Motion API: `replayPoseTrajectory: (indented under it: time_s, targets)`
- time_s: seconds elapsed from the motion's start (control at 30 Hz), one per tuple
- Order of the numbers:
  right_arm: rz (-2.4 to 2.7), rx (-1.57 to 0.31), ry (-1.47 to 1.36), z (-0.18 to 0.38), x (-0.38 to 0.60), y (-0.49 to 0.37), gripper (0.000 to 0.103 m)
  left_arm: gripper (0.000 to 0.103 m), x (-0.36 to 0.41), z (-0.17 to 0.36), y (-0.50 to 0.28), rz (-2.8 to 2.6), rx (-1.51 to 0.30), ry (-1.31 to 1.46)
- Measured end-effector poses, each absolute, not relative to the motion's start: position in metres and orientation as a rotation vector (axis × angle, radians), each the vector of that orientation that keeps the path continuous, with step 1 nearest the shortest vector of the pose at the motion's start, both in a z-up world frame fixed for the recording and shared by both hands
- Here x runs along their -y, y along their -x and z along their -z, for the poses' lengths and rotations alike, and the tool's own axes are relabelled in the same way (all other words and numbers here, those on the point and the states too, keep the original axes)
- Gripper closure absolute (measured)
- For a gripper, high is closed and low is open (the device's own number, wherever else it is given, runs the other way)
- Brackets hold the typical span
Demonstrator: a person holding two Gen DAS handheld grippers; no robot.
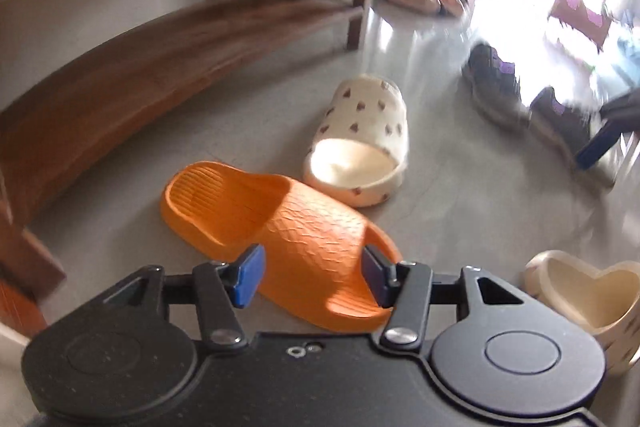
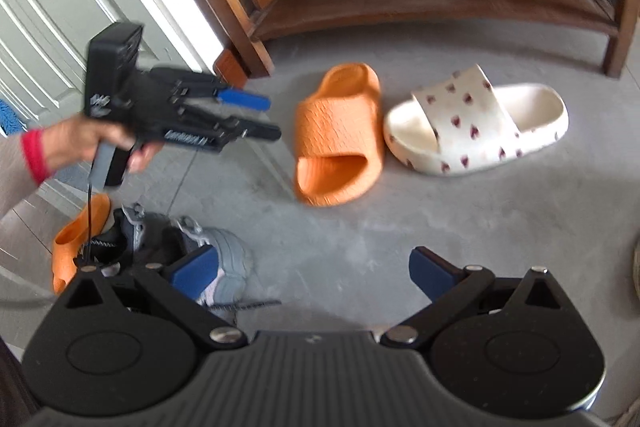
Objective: Organize scattered shoes
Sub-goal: 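Grasp the orange slide by the shelf with the left tool and lift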
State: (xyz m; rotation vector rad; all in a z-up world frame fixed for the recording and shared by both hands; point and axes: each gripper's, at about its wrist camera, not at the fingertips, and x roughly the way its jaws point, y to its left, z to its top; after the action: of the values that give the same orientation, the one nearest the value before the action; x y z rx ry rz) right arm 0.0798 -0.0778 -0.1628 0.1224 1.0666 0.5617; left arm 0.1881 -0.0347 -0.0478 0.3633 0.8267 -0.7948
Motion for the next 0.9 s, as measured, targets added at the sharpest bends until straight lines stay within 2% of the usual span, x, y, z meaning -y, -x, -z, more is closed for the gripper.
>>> replayPoseTrajectory:
  time_s: [0.17, 0.27, 0.4, 0.47, 0.7, 0.77, 0.9]
  targets:
    - [-0.533, -1.102, -0.160, 0.169, 0.079, -0.085, 0.000, 0.043, 0.042, 0.057, -0.214, 0.908, -0.874, -0.413]
    - [-0.522, -1.118, -0.187, 0.169, 0.077, -0.086, 0.000, 0.043, 0.050, 0.066, -0.238, 0.954, -0.912, -0.475]
    - [-0.512, -1.132, -0.212, 0.168, 0.078, -0.077, 0.000, 0.045, 0.060, 0.080, -0.260, 1.071, -1.085, -0.452]
    - [-0.508, -1.141, -0.233, 0.168, 0.079, -0.073, 0.000, 0.057, 0.064, 0.082, -0.264, 1.097, -1.123, -0.423]
    - [-0.534, -1.113, -0.262, 0.160, 0.078, -0.070, 0.000, 0.078, 0.069, 0.076, -0.219, 1.038, -1.100, -0.350]
    - [-0.555, -1.086, -0.272, 0.156, 0.076, -0.071, 0.000, 0.087, 0.057, 0.075, -0.205, 0.988, -1.087, -0.231]
    - [-0.579, -1.051, -0.272, 0.151, 0.070, -0.073, 0.000, 0.095, 0.022, 0.085, -0.177, 0.895, -1.085, 0.123]
